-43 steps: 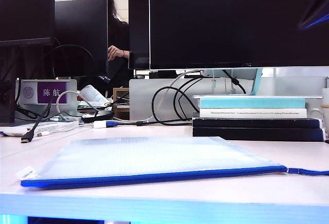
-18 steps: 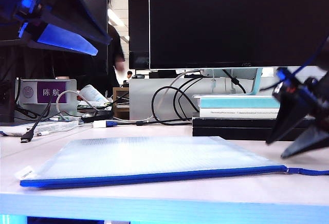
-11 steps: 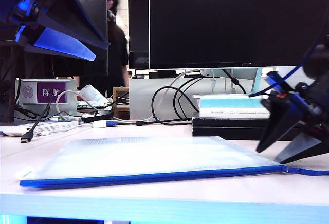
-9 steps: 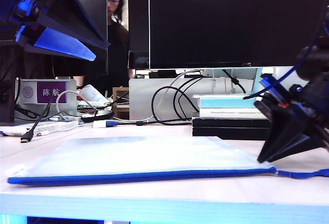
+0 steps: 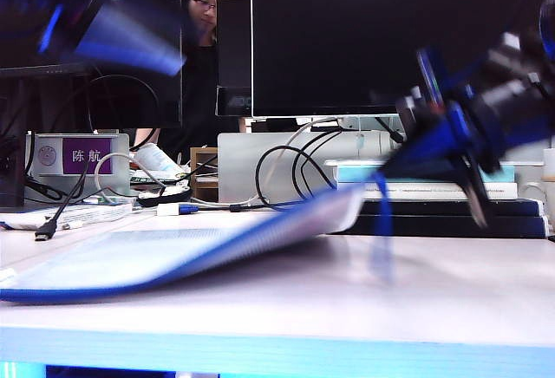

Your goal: Pick up the transparent plastic file bag with a blue zipper and open its zipper.

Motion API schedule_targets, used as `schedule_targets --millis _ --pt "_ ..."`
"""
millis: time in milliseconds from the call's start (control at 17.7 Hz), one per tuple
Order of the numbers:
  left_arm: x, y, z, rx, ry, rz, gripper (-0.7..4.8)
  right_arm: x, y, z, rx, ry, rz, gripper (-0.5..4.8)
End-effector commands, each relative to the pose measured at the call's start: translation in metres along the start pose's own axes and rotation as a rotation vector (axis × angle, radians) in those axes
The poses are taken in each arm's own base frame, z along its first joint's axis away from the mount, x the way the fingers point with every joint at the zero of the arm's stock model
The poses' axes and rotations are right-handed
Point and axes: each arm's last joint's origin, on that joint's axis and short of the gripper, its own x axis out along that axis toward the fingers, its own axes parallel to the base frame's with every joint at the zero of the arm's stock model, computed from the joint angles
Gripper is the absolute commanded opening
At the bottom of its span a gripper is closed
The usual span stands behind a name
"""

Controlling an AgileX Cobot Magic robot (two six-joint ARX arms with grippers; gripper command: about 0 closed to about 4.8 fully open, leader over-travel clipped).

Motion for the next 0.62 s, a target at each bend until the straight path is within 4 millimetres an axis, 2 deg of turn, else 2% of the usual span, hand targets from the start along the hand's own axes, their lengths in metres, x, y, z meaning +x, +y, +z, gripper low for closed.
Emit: schedule_targets --millis 57,226,283,396,622 --pt "0.007 -0.036 0.002 -0.055 -0.021 -0.098 2.41 -0.002 0.027 0.012 -0.087 -0.042 0.113 -0.02" --pt "0.017 -0.067 -0.005 -0.001 -0.051 0.032 2.42 -0.005 0.051 0.017 -0.155 -0.065 0.179 -0.02" --pt "0.019 -0.085 -0.006 0.034 -0.118 0.111 2.42 -0.007 0.066 0.019 -0.174 -0.072 0.227 -0.02" --pt "0.021 -0.101 -0.006 0.055 -0.194 0.141 2.42 -0.007 0.086 0.020 -0.201 -0.065 0.290 -0.02" --pt "0.031 -0.109 -0.005 0.047 -0.258 0.135 2.42 -0.002 0.130 0.012 -0.290 -0.011 0.407 -0.02"
